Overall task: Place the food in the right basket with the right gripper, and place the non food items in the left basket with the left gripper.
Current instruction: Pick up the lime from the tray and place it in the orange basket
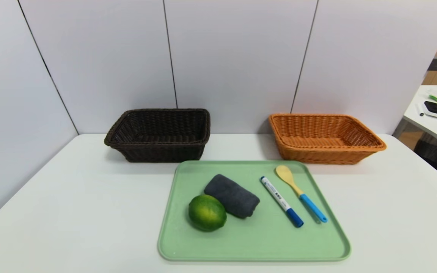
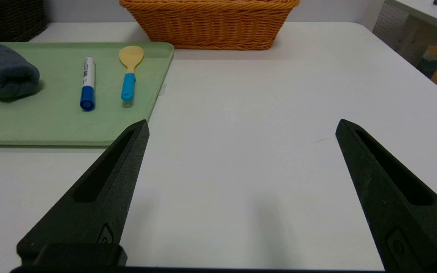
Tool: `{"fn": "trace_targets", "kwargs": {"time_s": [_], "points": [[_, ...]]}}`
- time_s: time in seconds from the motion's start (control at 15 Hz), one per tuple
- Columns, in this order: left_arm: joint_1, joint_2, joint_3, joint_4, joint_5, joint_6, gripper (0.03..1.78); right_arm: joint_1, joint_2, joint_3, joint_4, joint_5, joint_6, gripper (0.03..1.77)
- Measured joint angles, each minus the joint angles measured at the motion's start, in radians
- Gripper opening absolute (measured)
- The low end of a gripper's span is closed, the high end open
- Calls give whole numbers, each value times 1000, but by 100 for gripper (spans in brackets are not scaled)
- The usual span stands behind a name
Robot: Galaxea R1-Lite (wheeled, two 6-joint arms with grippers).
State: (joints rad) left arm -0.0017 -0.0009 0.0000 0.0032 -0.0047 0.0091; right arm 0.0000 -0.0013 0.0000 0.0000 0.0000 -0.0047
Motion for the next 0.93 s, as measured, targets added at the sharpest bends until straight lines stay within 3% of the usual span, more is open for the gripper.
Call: {"fn": "trace_targets", "kwargs": {"time_s": [0.67,0.8,0.93], "points": [[0,0,-1,3,3,6,169,0,0,-4,6,-1,-11,170],[0,0,-39,16,1,18,169,0,0,-36,24,13,-36,170],[0,3,-133,76,-8,39,169,0,9,-135,92,59,-50,170]]}}
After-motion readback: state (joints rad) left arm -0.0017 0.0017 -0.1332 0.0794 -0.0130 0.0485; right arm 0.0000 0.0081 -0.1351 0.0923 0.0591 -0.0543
